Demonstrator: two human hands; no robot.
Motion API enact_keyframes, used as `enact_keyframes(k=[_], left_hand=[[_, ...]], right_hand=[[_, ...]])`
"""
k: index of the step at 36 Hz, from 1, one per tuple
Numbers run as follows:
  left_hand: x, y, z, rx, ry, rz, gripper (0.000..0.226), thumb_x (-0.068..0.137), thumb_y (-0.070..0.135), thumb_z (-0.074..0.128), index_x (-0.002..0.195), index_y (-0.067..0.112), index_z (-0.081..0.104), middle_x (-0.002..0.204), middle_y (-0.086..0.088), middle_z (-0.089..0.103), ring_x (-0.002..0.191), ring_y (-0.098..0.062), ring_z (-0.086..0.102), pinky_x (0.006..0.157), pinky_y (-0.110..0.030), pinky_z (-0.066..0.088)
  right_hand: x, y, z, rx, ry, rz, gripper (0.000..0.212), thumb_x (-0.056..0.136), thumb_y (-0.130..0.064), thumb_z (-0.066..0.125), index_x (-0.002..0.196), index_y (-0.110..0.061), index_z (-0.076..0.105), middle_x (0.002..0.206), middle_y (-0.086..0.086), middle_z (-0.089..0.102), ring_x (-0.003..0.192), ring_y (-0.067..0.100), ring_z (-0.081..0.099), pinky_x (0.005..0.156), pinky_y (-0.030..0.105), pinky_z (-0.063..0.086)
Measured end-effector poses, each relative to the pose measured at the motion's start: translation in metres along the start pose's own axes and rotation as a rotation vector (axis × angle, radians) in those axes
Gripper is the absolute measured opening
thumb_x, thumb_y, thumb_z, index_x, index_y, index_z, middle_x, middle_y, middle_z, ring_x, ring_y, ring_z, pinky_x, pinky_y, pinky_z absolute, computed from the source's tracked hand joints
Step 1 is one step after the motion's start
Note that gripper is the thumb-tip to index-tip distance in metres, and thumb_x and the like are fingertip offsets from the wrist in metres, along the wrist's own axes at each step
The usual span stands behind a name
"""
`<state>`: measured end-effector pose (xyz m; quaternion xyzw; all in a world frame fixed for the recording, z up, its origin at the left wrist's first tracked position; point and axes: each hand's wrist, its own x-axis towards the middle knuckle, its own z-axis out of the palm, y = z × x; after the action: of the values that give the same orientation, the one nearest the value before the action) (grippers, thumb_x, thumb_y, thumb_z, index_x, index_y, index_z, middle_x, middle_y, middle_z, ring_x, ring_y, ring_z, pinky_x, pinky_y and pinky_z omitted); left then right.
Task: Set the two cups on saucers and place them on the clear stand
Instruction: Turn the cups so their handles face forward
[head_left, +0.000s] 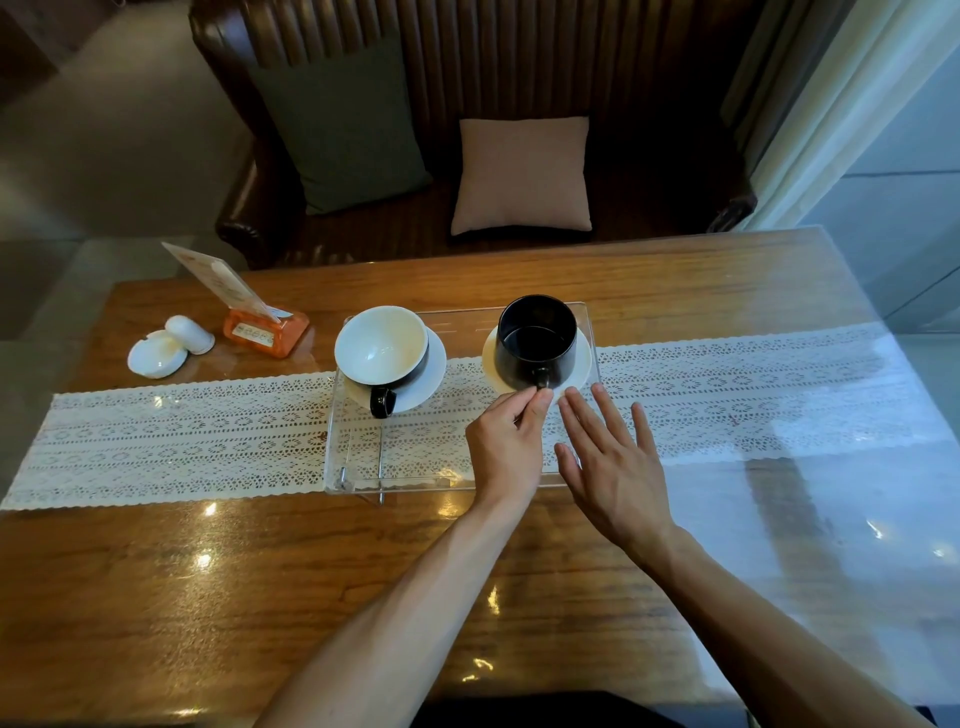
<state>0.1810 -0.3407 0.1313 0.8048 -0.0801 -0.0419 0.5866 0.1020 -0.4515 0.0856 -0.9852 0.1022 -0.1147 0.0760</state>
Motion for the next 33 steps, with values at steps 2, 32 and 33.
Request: enact_keyframes(k=[2,32,33], left_hand=[[0.0005,0.0007,0.0,-0.006,-0.009,-0.01,0.017,0.09,0.025,0.067,0.102,0.018,0.077,0.086,0.015,0.073,0.081,0.005,0.065,0.07,-0.012,0.05],[0.008,-0.0007,-0.0085,0.034,-0.155,0.039,0.016,0.093,0.032,0.061,0.091,0.022,0.074,0.079,0.01,0.072,0.076,-0.002,0.062,0.065,-0.016,0.048],[0.0082,-0.0011,-0.0085,0.033,-0.157,0.037,0.017,0.093,0.032,0.061,0.092,0.022,0.075,0.08,0.011,0.072,0.075,0.0,0.062,0.064,-0.013,0.047]], right_hand=[[-0.0001,0.0,0.0002,0.0,0.0,-0.001,0.053,0.102,-0.04,0.033,0.147,-0.016,0.044,0.155,0.0,0.043,0.149,0.021,0.026,0.117,0.057,0.026],[0.0001,-0.0003,-0.0002,0.007,0.014,-0.009,0.053,0.101,-0.039,0.033,0.146,-0.014,0.045,0.154,0.002,0.043,0.148,0.023,0.027,0.116,0.058,0.029],[-0.0003,0.0,-0.0003,0.005,0.011,-0.009,0.053,0.101,-0.04,0.033,0.146,-0.014,0.045,0.154,0.002,0.043,0.148,0.023,0.026,0.116,0.058,0.028]])
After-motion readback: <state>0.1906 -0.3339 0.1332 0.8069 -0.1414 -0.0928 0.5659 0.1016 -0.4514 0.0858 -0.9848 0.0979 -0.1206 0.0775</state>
